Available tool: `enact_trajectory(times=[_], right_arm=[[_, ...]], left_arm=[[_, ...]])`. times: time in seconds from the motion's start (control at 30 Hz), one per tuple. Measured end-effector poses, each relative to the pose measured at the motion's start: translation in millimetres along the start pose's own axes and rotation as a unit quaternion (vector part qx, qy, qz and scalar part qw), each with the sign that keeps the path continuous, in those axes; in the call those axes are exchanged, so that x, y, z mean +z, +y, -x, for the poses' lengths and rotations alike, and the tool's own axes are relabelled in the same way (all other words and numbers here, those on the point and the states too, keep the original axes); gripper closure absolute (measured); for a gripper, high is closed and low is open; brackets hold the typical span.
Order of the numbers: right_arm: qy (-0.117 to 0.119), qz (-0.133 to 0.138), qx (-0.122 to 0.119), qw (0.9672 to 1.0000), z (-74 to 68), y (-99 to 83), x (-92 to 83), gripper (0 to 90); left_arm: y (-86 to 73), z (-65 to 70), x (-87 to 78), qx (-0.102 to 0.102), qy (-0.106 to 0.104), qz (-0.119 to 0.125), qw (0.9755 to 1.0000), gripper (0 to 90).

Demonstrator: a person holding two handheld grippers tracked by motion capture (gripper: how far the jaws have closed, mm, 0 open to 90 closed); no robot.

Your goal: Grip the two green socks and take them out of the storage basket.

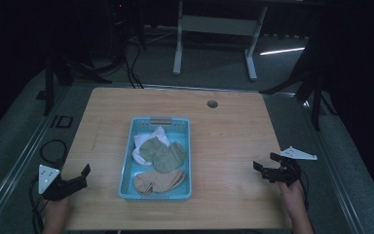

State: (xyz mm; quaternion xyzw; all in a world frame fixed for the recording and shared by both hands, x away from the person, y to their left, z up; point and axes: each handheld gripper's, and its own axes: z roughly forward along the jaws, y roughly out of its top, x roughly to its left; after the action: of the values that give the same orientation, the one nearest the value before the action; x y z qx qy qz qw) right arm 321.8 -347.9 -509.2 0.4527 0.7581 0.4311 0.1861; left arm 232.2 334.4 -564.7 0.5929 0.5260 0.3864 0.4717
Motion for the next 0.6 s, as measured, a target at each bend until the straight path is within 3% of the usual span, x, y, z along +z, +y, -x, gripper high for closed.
enact_trajectory(times=[0.17,0.23,0.3,0.6], right_arm=[[0.007,0.001,-0.013,0.9999,-10.0,10.0,5.8,11.1],[0.021,0.001,-0.011,0.9997,-12.9,13.9,7.7,11.1],[0.008,-0.013,-0.018,0.9997,-19.7,20.4,12.6,11.1],[0.019,-0.015,-0.033,0.9992,-32.8,33.5,22.2,11.1]], left_arm=[[0.0,-0.2,-0.1,0.0,-0.001,0.0,1.0,0.0],[0.0,-0.2,-0.1,-0.001,-0.001,-0.001,1.0,0.0],[0.0,-0.3,-0.2,-0.001,-0.002,-0.001,1.0,0.0],[0.0,-0.7,-0.2,-0.002,-0.003,-0.001,1.0,0.0]])
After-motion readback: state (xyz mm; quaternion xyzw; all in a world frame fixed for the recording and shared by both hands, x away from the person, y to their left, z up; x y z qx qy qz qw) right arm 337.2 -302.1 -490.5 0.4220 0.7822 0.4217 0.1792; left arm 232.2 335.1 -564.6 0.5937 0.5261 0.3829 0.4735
